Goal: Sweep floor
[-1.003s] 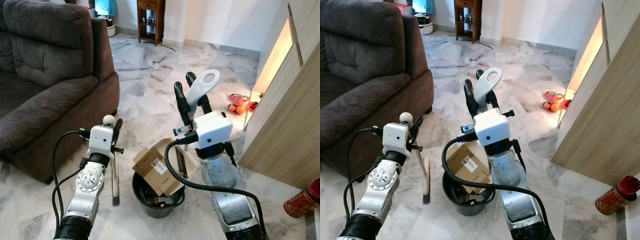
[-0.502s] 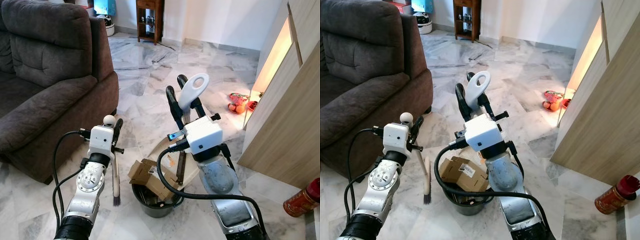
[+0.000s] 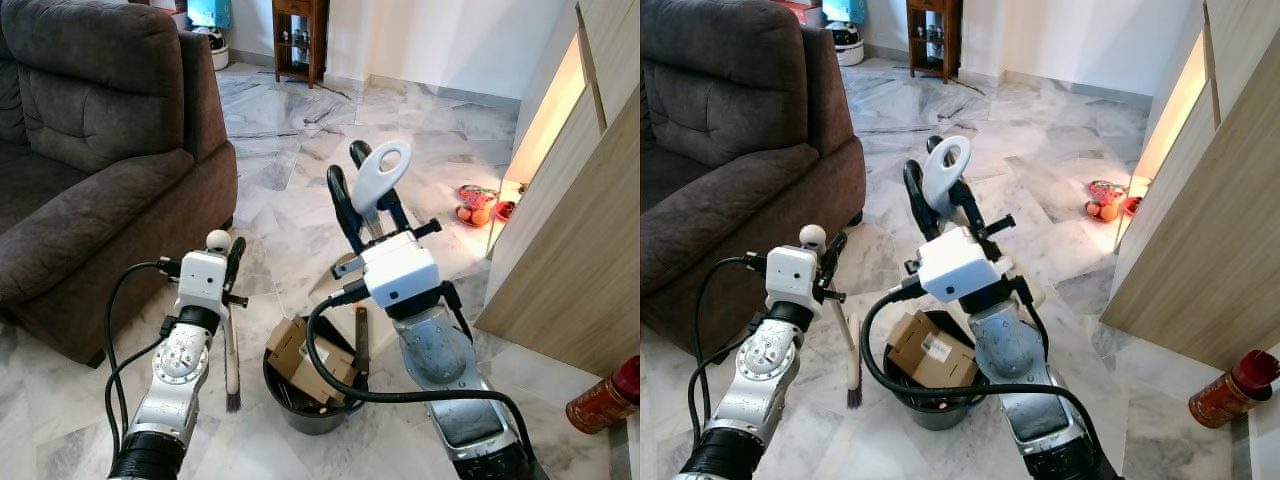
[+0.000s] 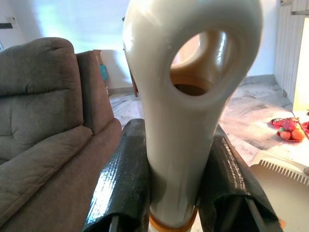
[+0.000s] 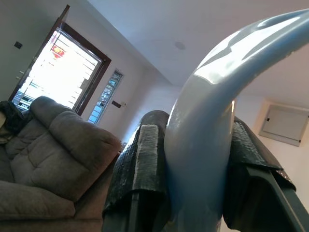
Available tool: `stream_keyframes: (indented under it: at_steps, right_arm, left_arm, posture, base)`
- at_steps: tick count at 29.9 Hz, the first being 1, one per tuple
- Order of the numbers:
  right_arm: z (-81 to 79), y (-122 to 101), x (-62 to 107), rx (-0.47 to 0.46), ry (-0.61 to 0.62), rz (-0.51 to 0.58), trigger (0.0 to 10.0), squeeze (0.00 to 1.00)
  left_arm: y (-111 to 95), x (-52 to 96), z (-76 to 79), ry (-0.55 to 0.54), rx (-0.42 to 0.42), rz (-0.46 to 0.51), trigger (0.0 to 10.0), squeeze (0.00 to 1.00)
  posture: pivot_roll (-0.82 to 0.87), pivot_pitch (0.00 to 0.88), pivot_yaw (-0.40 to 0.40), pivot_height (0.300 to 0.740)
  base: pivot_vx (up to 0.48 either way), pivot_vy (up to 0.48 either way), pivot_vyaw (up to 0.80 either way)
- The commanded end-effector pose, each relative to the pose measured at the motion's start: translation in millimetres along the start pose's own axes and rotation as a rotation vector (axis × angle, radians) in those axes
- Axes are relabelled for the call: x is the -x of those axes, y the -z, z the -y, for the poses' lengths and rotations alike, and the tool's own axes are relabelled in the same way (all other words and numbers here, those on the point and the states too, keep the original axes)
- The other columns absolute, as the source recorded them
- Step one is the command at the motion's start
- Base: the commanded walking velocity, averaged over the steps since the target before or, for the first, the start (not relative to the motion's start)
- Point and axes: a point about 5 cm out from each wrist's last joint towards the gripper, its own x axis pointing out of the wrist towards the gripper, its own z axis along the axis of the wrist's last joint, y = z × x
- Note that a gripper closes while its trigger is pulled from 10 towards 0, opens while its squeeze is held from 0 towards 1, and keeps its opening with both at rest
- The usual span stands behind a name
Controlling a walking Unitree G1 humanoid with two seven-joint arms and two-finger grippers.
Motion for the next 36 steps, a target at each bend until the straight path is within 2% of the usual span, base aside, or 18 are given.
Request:
stream_keyframes:
  at_steps: [1,7,10,14,15,17,21,28,32,36]
  right_arm:
    - [7.7,-19,-8.6,0.035,0.017,0.113,10.0,0.00]
    - [6.8,-20,-9.3,0.034,0.013,0.116,10.0,0.00]
    - [11.5,-15,-8.1,0.052,0.059,0.090,10.0,0.00]
    - [32.1,0,-6.9,0.074,0.175,0.019,10.0,0.00]
    - [32.1,0,-6.9,0.074,0.175,0.019,10.0,0.00]
    - [50.0,6,-6.0,0.110,0.267,-0.015,10.0,0.00]
    - [62.8,15,-2.9,0.157,0.327,-0.067,10.0,0.00]
    - [82.3,52,18.3,0.194,0.441,-0.243,10.0,0.00]
    - [90.0,81,36.5,0.129,0.515,-0.383,10.0,0.00]
    - [90.9,99,49.1,0.081,0.537,-0.459,10.0,0.00]
  left_arm:
    - [-9,-6.0,-1.3,-0.005,-0.013,0.050,10.0,0.00]
    - [-9,-6.1,-1.4,-0.003,-0.014,0.050,10.0,0.00]
    - [-9,-6.3,-1.1,-0.002,-0.013,0.050,10.0,0.00]
    - [-9,-6.5,1.1,0.004,-0.010,0.049,10.0,0.00]
    - [-9,-6.5,1.1,0.004,-0.010,0.049,10.0,0.00]
    - [-9,-4.8,0.4,0.006,-0.011,0.048,10.0,0.00]
    - [-8,-3.4,-1.5,0.006,-0.015,0.043,10.0,0.00]
    - [-7,-2.1,-2.3,0.004,-0.019,0.042,10.0,0.00]
    - [-6,-0.4,-2.8,0.006,-0.019,0.039,10.0,0.00]
    - [-5,1.4,-3.7,0.004,-0.018,0.034,10.0,0.00]
  posture:
    - [0.03,0.000,-0.027,0.740]
    - [0.03,0.000,-0.028,0.740]
    - [0.03,0.000,-0.028,0.740]
    - [0.03,0.000,-0.023,0.740]
    - [0.03,0.000,-0.023,0.740]
    - [0.03,0.000,-0.021,0.740]
    - [0.03,0.000,-0.021,0.740]
    - [0.03,0.000,-0.025,0.740]
    - [0.02,0.000,-0.028,0.740]
    - [0.03,0.000,-0.032,0.740]
  base:
    - [0.000,0.000,0.00]
    - [0.000,0.000,0.00]
    - [0.000,0.000,0.00]
    - [0.000,0.000,0.00]
    - [0.000,0.000,0.00]
    - [0.000,0.000,0.00]
    - [0.000,0.000,0.00]
    - [0.000,0.000,0.00]
    - [0.000,0.000,0.00]
    - [0.000,0.000,0.00]
